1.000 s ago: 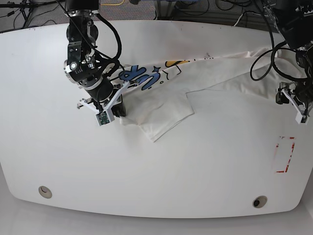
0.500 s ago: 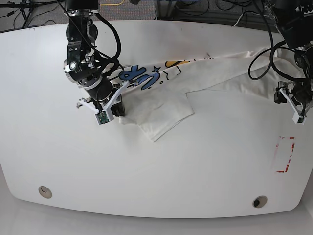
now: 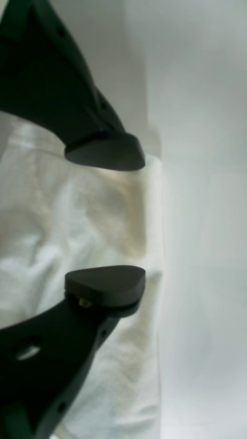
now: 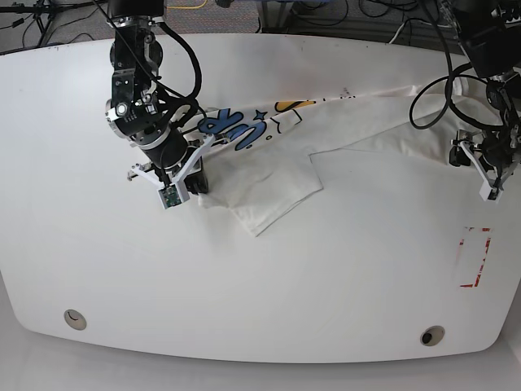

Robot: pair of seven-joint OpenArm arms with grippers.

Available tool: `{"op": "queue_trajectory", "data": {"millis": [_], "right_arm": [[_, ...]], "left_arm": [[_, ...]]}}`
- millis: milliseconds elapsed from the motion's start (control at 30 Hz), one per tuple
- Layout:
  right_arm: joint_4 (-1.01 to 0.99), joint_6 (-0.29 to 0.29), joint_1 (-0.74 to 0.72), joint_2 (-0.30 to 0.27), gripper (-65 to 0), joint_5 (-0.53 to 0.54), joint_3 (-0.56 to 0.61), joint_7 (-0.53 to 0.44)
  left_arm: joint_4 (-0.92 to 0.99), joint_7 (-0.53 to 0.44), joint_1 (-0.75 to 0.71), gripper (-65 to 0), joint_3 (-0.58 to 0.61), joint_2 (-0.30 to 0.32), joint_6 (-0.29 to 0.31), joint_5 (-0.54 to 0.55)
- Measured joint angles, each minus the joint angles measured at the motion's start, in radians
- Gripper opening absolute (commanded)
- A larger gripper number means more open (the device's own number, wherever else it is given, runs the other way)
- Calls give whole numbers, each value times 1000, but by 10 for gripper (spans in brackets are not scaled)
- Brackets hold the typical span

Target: Fold the T-shirt properly

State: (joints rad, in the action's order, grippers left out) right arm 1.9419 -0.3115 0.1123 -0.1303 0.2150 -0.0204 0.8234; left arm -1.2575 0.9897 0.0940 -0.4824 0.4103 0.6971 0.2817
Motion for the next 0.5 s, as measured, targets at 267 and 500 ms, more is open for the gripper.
{"op": "queue_trajectory", "data": {"millis": [267, 500], "right_arm": [[0, 0, 0, 0, -642, 0, 0, 0], [0, 0, 0, 0, -643, 0, -2, 0]], "left_arm": [[39, -11, 0, -244, -11, -6, 0, 0], [73, -16, 6, -244, -23, -4, 0, 3]]}}
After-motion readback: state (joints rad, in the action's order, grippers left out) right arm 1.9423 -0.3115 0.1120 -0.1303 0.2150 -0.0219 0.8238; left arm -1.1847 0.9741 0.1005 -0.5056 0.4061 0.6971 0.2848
